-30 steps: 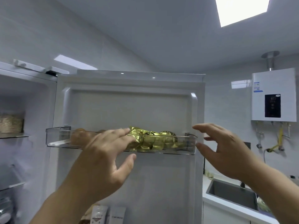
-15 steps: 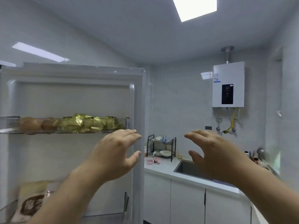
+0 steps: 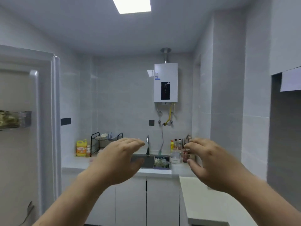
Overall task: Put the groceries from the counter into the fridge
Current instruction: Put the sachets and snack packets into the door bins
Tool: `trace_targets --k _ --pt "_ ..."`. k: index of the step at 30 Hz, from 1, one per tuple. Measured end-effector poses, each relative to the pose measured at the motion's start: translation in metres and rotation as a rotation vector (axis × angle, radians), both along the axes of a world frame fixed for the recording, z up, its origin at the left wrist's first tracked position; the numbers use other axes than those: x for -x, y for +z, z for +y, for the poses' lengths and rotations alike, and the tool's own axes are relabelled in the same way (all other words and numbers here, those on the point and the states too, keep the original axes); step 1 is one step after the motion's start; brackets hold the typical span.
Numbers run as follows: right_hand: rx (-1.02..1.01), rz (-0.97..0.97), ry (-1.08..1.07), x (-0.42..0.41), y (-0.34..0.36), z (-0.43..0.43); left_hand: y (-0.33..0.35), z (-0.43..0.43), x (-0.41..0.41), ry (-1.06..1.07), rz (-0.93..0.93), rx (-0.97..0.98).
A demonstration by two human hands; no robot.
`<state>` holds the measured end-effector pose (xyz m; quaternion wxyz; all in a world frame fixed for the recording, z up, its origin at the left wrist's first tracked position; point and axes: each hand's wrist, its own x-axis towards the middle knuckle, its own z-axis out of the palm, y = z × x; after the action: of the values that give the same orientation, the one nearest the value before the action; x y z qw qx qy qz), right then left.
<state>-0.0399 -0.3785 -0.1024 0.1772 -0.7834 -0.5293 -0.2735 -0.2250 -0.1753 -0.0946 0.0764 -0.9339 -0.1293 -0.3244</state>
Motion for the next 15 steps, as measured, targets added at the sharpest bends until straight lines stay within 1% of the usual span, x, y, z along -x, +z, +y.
trace_targets --k 5,15 --pt "-0.008 0.077 -0.134 -0.03 -0.009 -0.063 -0.008 -0.032 -0.067 -0.155 0.043 0.046" --pt "-0.076 0.208 -0.514 -0.095 -0.042 -0.178 -0.038 -0.104 -0.227 -0.501 0.128 0.115"
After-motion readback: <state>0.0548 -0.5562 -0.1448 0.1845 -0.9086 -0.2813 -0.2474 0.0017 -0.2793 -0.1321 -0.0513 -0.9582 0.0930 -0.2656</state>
